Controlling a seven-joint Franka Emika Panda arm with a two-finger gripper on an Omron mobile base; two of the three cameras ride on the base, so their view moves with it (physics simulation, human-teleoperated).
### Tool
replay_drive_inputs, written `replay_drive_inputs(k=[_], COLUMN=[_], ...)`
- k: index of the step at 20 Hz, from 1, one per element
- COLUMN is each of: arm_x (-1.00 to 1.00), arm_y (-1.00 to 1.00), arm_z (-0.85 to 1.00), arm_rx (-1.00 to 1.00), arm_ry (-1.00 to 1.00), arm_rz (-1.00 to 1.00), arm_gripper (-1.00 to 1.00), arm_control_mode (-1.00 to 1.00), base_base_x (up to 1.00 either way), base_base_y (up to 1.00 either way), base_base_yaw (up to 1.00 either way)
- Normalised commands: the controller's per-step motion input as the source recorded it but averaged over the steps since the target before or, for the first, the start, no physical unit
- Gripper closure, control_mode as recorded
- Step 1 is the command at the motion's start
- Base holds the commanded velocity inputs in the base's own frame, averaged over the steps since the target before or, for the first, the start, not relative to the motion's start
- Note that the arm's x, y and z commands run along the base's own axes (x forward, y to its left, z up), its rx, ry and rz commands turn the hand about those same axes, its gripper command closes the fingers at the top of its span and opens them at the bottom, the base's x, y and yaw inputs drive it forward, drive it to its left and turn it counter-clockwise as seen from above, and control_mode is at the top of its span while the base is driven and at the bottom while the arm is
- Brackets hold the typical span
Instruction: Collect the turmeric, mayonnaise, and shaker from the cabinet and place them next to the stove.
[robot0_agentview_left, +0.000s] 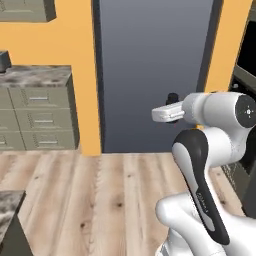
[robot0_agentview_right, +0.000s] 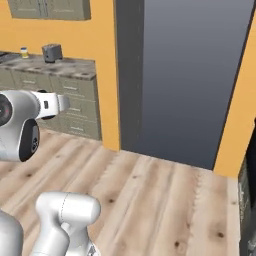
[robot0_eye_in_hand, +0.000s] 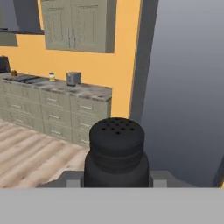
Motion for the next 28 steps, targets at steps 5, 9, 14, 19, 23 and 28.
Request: replay_drive_inputs(k=[5,9,14,19,23,28], arm_x=[0.00,0.00,0.00,0.00,0.00,0.00], arm_y=[0.00,0.00,0.00,0.00,0.00,0.00], arm_z=[0.00,0.00,0.00,0.00,0.00,0.00], arm_rx=[0.00,0.00,0.00,0.00,0.00,0.00], arm_ry=[0.00,0.00,0.00,0.00,0.00,0.00], arm_rz=[0.00,0.00,0.00,0.00,0.00,0.00], arm_gripper=[1.00,1.00,1.00,1.00,1.00,1.00], arm_control_mode=[1.00,1.00,1.00,1.00,1.00,1.00], base_base_x=[1.00,1.00,1.00,1.00,1.00,0.91], base_base_y=[0.12,0.25,0.44,0.61,0.88,1.00], base_base_yaw=[0.26,0.19,0.13,0.08,0.00,-0.02])
